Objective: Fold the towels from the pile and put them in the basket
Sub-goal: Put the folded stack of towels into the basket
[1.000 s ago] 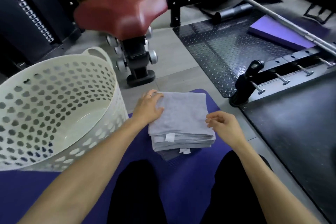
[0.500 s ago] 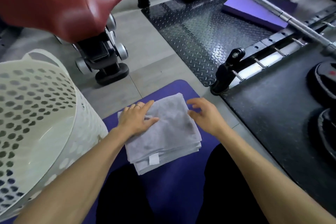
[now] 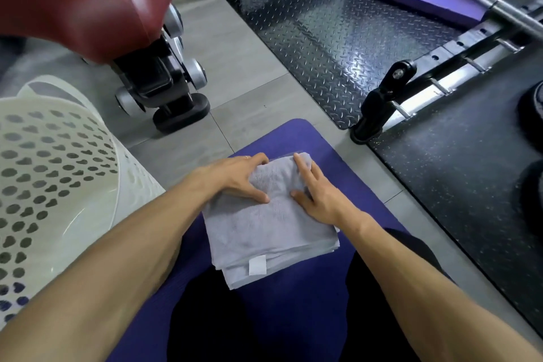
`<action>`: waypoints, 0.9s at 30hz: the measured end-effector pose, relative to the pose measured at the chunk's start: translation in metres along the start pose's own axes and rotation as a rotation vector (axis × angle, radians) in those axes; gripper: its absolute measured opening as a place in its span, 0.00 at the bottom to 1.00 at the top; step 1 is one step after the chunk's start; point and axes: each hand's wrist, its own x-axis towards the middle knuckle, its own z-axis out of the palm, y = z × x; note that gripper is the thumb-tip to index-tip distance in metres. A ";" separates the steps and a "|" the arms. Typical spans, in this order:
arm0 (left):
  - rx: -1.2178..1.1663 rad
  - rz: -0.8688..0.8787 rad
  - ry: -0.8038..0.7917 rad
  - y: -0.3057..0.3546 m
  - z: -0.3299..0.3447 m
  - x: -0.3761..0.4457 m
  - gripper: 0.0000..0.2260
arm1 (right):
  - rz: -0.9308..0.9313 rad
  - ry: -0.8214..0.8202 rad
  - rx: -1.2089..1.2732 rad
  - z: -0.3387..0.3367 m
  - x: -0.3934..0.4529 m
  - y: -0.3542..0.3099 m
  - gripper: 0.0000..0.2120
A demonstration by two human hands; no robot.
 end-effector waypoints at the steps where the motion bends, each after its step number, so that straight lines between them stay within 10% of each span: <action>1: -0.037 0.007 -0.005 0.002 0.002 0.004 0.33 | 0.010 0.000 -0.009 0.000 -0.003 0.001 0.37; 18: 0.255 0.156 0.593 -0.007 0.093 -0.040 0.28 | -0.183 0.149 0.026 0.019 -0.039 -0.001 0.41; 27: -0.109 0.105 0.122 -0.006 0.032 -0.022 0.30 | -0.158 0.214 0.125 0.020 -0.039 -0.003 0.42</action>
